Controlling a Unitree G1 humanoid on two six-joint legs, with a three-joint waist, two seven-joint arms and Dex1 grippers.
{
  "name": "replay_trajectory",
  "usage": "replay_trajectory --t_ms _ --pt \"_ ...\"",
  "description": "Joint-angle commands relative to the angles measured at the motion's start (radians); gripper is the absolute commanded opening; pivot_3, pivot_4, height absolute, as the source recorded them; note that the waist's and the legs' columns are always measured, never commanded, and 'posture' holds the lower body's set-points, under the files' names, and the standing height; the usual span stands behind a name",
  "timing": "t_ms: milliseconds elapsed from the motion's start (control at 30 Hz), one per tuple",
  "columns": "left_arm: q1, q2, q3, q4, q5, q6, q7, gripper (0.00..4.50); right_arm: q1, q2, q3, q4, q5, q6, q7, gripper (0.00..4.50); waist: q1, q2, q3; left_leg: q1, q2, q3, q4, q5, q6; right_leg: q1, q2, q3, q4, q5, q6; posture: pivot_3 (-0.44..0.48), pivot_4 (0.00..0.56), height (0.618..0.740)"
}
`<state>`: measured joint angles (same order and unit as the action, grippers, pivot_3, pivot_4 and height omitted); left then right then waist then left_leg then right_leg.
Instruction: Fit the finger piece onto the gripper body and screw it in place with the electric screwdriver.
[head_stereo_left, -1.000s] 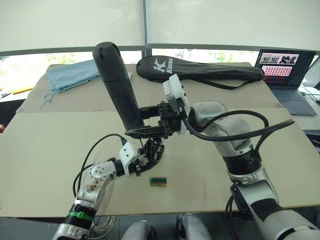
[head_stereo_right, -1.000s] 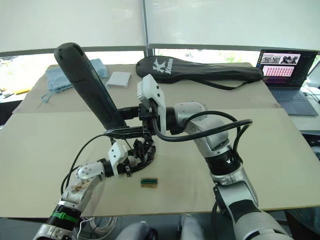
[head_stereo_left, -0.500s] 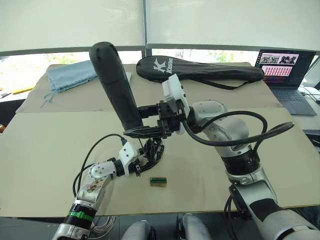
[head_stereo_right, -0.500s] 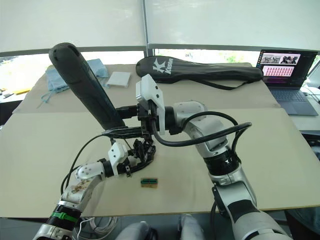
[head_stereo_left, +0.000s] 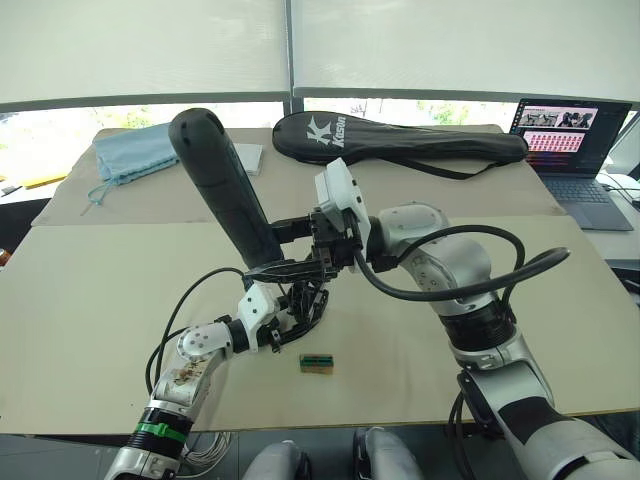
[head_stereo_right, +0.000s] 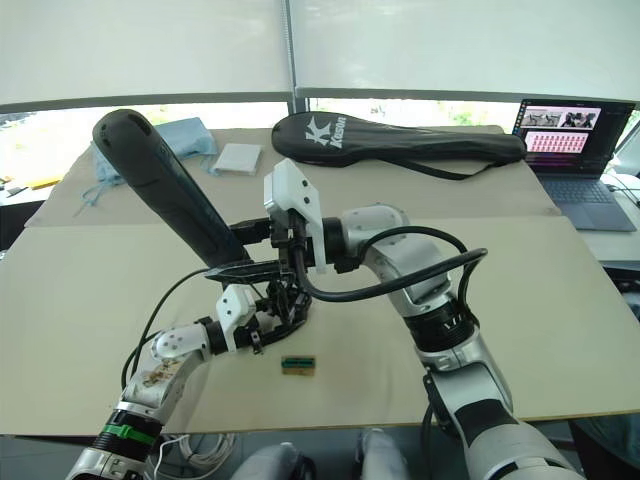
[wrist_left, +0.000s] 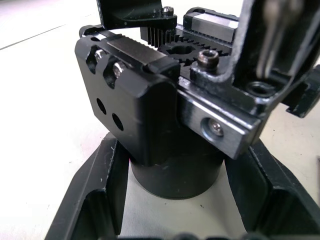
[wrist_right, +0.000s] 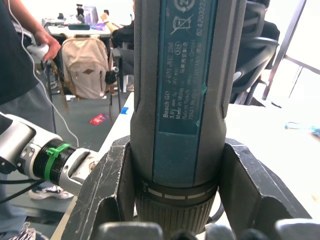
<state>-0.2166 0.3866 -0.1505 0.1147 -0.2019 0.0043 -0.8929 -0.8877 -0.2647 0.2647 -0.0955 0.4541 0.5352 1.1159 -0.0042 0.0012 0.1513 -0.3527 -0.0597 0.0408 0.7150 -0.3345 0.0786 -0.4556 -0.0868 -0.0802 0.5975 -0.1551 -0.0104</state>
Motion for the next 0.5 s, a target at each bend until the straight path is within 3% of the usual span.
replay_trajectory --t_ms 33,500 --pt "0.025 0.005 -0.023 0.014 0.010 0.034 -0.009 2.27 -0.042 0.007 -0.018 -0.025 0.010 -0.044 0.010 1.93 0.000 0.000 0.000 0.000 0.000 0.000 0.000 0.000 0.000 0.000 0.000 0.000 0.000 0.000 0.000 0.000 0.150 0.740" --pt "0.027 0.004 -0.024 0.010 0.010 0.035 -0.008 2.27 -0.034 0.005 -0.011 -0.030 -0.009 -0.058 0.026 1.93 0.000 0.000 0.000 0.000 0.000 0.000 0.000 0.000 0.000 0.000 0.000 0.000 0.000 0.000 0.000 0.000 0.150 0.740"
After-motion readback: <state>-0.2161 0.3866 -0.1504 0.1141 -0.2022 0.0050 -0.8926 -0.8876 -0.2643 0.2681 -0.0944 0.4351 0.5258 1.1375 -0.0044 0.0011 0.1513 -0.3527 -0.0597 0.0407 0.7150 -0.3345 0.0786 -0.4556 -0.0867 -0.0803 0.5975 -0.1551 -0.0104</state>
